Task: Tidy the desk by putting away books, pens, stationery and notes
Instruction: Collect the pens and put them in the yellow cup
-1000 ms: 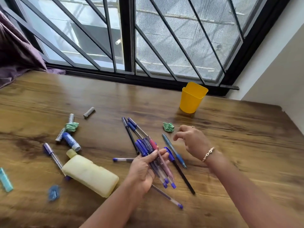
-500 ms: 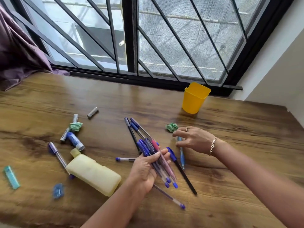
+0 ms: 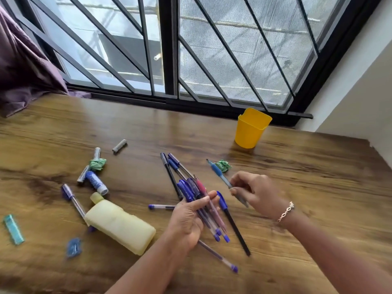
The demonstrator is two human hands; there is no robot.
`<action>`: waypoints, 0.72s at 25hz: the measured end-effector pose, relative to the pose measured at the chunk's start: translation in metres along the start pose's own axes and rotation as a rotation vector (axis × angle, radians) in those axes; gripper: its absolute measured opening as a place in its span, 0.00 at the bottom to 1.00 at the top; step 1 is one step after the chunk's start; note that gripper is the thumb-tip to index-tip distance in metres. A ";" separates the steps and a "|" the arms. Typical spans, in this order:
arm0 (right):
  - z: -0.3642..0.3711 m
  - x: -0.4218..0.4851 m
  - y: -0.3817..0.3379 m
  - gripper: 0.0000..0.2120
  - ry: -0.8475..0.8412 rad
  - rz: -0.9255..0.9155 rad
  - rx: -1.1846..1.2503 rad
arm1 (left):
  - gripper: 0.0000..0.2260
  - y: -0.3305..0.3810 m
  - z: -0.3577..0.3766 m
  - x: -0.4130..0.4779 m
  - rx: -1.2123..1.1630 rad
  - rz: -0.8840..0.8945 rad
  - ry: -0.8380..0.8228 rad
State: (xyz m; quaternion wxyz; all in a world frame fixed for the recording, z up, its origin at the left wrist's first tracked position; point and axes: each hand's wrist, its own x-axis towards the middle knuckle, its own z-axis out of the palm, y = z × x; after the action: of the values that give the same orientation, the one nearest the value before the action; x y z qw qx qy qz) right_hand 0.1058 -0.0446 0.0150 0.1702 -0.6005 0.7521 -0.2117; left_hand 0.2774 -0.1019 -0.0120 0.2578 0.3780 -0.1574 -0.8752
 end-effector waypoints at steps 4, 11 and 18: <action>0.026 -0.003 -0.028 0.05 -0.039 0.077 0.037 | 0.13 -0.003 0.002 0.004 0.041 0.056 0.002; 0.032 -0.009 -0.038 0.13 -0.044 0.105 0.028 | 0.14 -0.004 0.001 0.008 0.066 0.075 0.020; 0.034 -0.007 -0.027 0.22 -0.024 0.339 0.649 | 0.04 -0.002 0.017 0.012 0.124 0.122 -0.015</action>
State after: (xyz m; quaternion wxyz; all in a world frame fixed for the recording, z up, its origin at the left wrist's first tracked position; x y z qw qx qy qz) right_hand 0.1473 -0.0463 0.0008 0.3934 -0.3843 0.7326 -0.4009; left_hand 0.2570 -0.1055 -0.0090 0.2858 0.3763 -0.2359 -0.8492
